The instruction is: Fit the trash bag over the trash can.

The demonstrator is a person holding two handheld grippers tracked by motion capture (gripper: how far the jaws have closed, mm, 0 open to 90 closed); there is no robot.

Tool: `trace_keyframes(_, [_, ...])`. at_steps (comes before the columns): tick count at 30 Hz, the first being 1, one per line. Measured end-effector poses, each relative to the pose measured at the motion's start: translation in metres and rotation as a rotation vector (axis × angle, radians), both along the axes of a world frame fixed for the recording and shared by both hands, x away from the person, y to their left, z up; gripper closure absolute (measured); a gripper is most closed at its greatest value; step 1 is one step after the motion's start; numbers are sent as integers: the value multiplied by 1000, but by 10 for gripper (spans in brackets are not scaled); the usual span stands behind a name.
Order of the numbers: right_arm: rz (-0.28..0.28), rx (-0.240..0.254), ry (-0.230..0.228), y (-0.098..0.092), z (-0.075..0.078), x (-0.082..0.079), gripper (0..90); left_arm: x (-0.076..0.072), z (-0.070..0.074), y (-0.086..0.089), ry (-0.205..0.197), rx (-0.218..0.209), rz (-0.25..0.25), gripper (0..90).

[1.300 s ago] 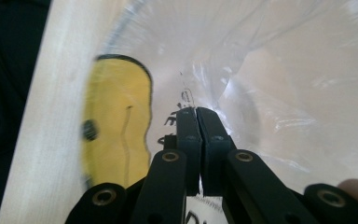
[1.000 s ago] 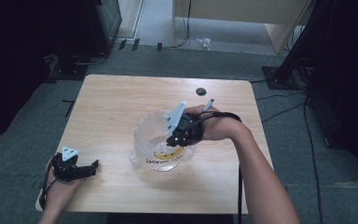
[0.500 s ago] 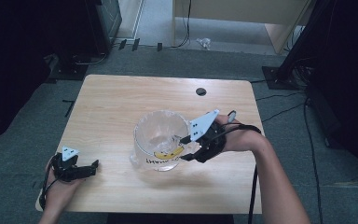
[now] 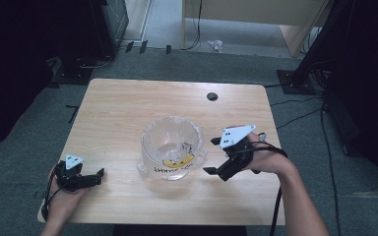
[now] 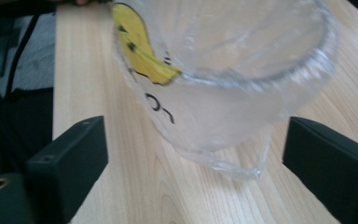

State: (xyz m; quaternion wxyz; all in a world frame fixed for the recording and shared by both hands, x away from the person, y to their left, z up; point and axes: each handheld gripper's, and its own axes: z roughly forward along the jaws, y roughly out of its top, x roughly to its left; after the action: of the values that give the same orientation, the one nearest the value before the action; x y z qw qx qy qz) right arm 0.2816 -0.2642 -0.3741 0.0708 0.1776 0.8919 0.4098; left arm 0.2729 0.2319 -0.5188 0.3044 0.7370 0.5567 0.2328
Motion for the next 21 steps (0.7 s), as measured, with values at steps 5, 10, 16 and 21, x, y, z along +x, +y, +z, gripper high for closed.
trace_keyframes(5, [-106, 44, 21, -10, -15, 2, 0, 0, 0, 0, 0, 0, -2, 0])
trace_keyframes(10, [-213, 31, 25, -15, -37, 5, 0, 0, 0, 0, -1, 0, -2, 0])
trace_keyframes(16, [-348, 25, 40, -21, -68, 12, 0, 0, 0, 0, 0, 0, -2, 0])
trace_keyframes(21, [-482, 53, 67, -30, -88, 16, 0, 0, 0, 0, -1, 0, -2, 0])
